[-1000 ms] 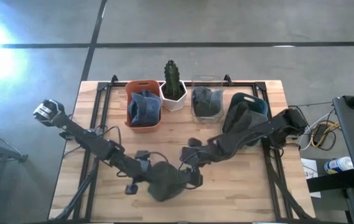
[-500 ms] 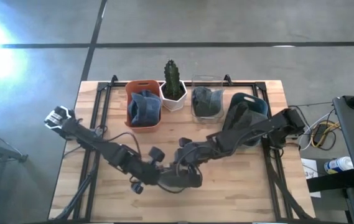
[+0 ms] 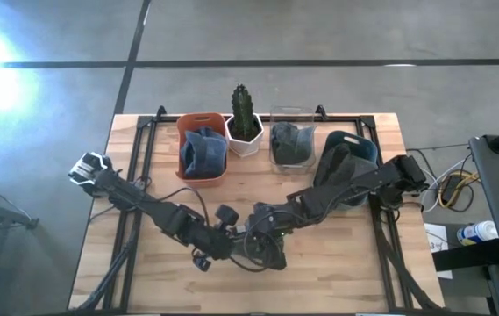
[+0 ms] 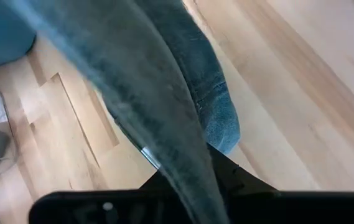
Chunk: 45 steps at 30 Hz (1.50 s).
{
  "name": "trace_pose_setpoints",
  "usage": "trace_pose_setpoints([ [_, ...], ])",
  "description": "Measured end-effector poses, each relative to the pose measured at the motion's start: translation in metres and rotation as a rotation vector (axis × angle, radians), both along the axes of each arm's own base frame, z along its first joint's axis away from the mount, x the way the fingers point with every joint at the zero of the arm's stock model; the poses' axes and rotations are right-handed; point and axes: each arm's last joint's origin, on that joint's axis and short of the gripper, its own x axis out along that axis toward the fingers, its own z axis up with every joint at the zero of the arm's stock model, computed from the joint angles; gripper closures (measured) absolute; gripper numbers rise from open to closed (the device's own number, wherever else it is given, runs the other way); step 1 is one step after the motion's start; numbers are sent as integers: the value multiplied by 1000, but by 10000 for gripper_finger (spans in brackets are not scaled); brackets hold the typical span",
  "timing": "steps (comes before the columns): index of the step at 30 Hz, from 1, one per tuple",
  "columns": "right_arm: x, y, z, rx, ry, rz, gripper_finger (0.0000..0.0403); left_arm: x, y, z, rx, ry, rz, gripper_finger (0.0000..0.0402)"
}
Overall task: Pick & Place hat
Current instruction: Put the gray cap into the transparent bin
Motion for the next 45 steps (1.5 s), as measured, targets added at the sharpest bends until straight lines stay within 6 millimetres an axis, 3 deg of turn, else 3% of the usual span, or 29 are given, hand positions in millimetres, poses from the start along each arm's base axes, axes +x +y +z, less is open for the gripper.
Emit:
trace_pose_setpoints([
  [4,1,1,-1,27,7,25,321,1,-1,2,-48,-10,64,380],
  [7,1,1,-1,28,9,29,380,1,0,2,-97,-9,150,349],
  [12,-4,0,-1,34,57,25,390,-4,-2,2,-163,7,278,283],
  [19,-24,3,-3,-7,214,-56,392,-29,3,14,-226,51,501,218],
  [22,-35,8,3,-30,238,-177,392,-43,5,25,-289,46,588,211],
  [25,-53,14,14,-56,245,-406,391,-59,7,35,-342,-27,696,209],
  [31,-92,31,34,5,51,-905,390,-85,11,42,-388,-269,879,209],
  [35,-109,31,39,-13,-136,-1153,390,-92,17,41,-447,-359,938,209],
  [40,-130,4,64,-73,-445,-1352,390,-95,19,37,-511,-387,937,209],
  [45,-144,-40,87,-227,-575,-1457,390,-97,19,34,-549,-368,935,209],
])
